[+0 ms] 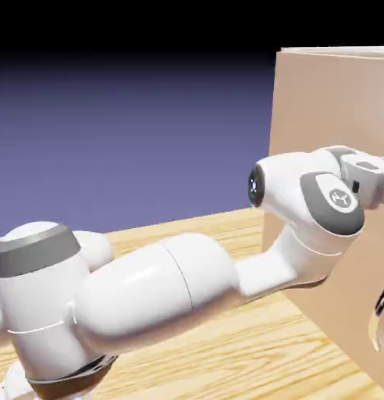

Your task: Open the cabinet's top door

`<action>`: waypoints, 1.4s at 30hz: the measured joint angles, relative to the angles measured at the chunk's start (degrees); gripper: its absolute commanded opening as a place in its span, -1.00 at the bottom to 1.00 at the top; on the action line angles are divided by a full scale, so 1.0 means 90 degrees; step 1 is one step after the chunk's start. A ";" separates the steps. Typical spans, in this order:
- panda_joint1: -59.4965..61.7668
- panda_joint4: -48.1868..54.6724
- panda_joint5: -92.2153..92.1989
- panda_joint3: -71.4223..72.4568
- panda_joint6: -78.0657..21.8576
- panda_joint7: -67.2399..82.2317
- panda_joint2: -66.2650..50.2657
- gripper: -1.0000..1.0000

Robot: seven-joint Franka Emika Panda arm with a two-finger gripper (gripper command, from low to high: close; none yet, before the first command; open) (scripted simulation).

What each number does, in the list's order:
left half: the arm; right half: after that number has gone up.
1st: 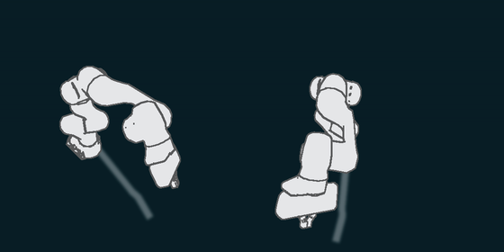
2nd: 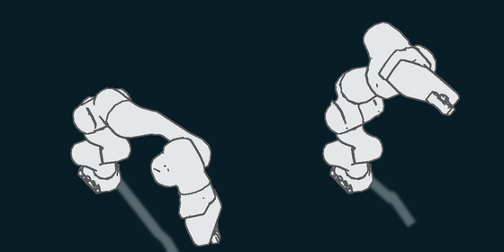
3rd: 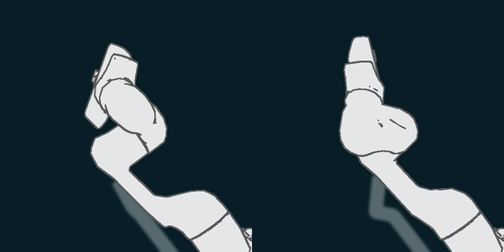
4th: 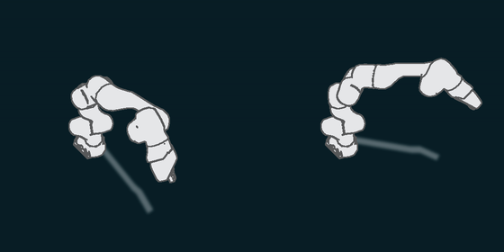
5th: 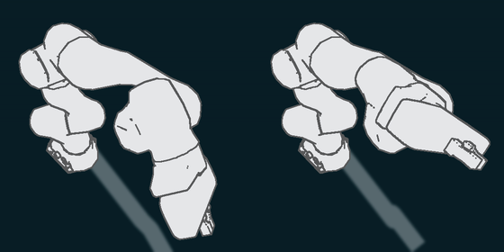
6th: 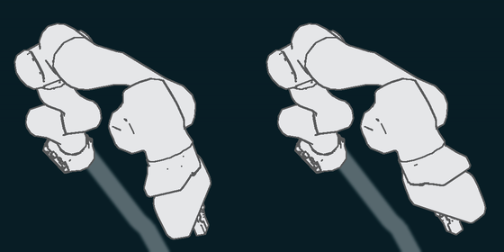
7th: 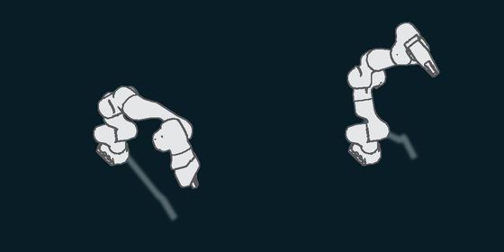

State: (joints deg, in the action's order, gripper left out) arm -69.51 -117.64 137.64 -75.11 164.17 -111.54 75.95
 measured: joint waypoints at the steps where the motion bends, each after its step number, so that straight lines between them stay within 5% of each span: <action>1: 0.0179 -0.0230 0.0088 0.0106 -0.0178 -0.0108 0.0054 -1.00; 24: 0.4268 -0.5341 -0.1171 0.3680 -0.4265 -0.1654 0.1149 -1.00; 42: 0.4402 -0.6436 -0.4913 0.7831 -0.6704 -0.2069 0.1587 -1.00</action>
State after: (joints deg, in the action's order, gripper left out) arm -29.90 -175.56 93.43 -4.63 103.84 -130.17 90.23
